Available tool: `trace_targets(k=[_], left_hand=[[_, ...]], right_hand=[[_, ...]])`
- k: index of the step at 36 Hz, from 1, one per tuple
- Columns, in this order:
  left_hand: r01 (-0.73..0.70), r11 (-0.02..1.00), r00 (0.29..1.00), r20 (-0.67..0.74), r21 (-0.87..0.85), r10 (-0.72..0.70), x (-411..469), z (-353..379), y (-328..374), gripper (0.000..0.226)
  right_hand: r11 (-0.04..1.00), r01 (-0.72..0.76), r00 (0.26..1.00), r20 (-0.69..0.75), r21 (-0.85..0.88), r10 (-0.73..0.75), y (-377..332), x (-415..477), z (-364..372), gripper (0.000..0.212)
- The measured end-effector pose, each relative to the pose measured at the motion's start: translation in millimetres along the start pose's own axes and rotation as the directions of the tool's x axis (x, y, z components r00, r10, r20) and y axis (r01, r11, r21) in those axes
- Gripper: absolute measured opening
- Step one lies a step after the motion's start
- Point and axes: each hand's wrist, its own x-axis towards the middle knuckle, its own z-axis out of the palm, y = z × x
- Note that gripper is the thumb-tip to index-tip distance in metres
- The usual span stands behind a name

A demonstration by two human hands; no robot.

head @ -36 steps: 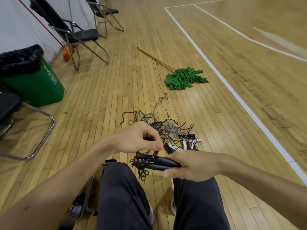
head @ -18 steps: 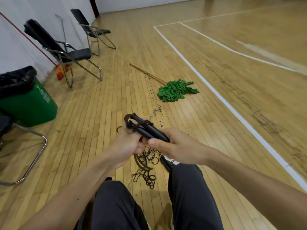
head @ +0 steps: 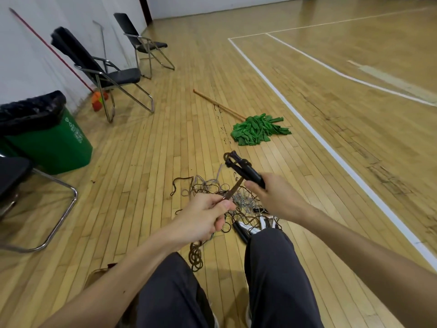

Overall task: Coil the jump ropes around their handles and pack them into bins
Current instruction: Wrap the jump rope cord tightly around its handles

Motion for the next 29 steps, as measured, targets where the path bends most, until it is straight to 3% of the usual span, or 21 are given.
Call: trace_targets(k=[3,8,13,19,23,29], left_hand=[[-0.01,0.98,1.0,-0.019,0.199,0.014,-2.0,-0.6,-2.6,0.028],[-0.064,0.828,0.991,-0.061,0.557,0.118,-2.3,-6.2,-0.1,0.023],[-0.089,0.659,0.973,-0.076,0.747,0.217,-4.7,-13.1,4.6,0.024],[-0.146,0.385,0.942,0.009,0.911,0.336,-7.4,-22.1,14.8,0.029],[-0.227,0.365,0.926,0.084,0.903,0.368,-5.9,-41.0,25.8,0.031],[-0.358,0.425,0.908,0.205,0.831,0.366,3.7,-57.2,31.7,0.031]], right_hand=[[0.992,-0.063,0.997,0.03,-0.108,0.067,10.8,3.4,-0.9,0.025],[0.967,-0.109,0.988,0.08,-0.228,0.13,18.4,5.9,7.4,0.03],[0.938,-0.131,0.979,0.109,-0.321,0.174,19.6,6.6,13.0,0.028],[0.909,-0.102,0.956,0.212,-0.405,0.202,14.1,-0.2,31.4,0.022],[0.886,-0.019,0.922,0.335,-0.463,0.195,5.2,-10.7,36.1,0.027],[0.916,0.162,0.83,0.552,-0.368,0.075,-5.4,-30.2,39.3,0.026]])
